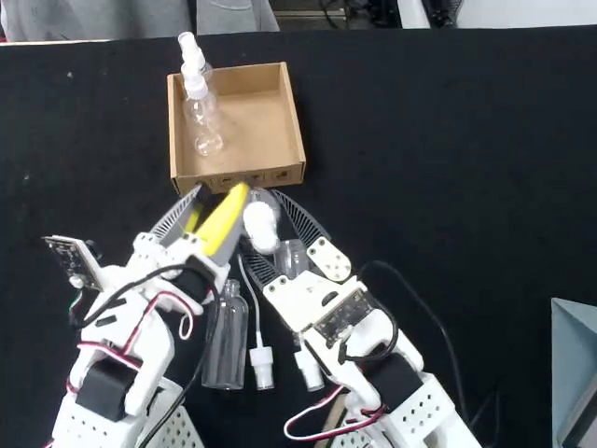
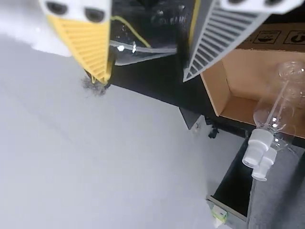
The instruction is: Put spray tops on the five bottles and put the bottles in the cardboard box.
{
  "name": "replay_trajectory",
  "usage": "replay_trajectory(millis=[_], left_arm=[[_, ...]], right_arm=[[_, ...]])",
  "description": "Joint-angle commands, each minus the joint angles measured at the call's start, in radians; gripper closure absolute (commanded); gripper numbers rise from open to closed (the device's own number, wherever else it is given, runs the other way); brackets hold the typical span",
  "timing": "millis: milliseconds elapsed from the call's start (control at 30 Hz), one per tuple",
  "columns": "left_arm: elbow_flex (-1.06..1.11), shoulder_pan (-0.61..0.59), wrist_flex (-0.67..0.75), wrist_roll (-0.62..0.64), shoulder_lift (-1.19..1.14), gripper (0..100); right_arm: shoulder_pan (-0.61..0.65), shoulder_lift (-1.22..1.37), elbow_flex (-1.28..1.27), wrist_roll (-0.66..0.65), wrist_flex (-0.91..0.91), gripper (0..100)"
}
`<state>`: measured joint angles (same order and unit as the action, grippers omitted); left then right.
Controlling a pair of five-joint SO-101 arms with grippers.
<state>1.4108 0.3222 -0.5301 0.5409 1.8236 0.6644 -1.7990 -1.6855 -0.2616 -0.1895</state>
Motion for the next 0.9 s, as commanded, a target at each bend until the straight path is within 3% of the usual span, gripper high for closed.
replay_trajectory(millis=[0,400,667,867], left_arm=[[-0.054,0.059,-0.043,-0.025,-0.003,78],[-0.076,0.053,-0.048,-0.020,0.000,78],[-0.122,-0.116,-0.048,0.057,0.000,78],[-0.122,-0.137,-0.043,0.054,0.000,78]], right_arm=[[-0.015,-0.044,-0.001,0.003,0.017,94.2],[-0.017,-0.044,-0.001,0.003,0.017,94.3],[-0.017,-0.042,-0.001,0.002,0.015,94.3],[-0.017,-0.039,-0.001,0.002,0.015,94.3]])
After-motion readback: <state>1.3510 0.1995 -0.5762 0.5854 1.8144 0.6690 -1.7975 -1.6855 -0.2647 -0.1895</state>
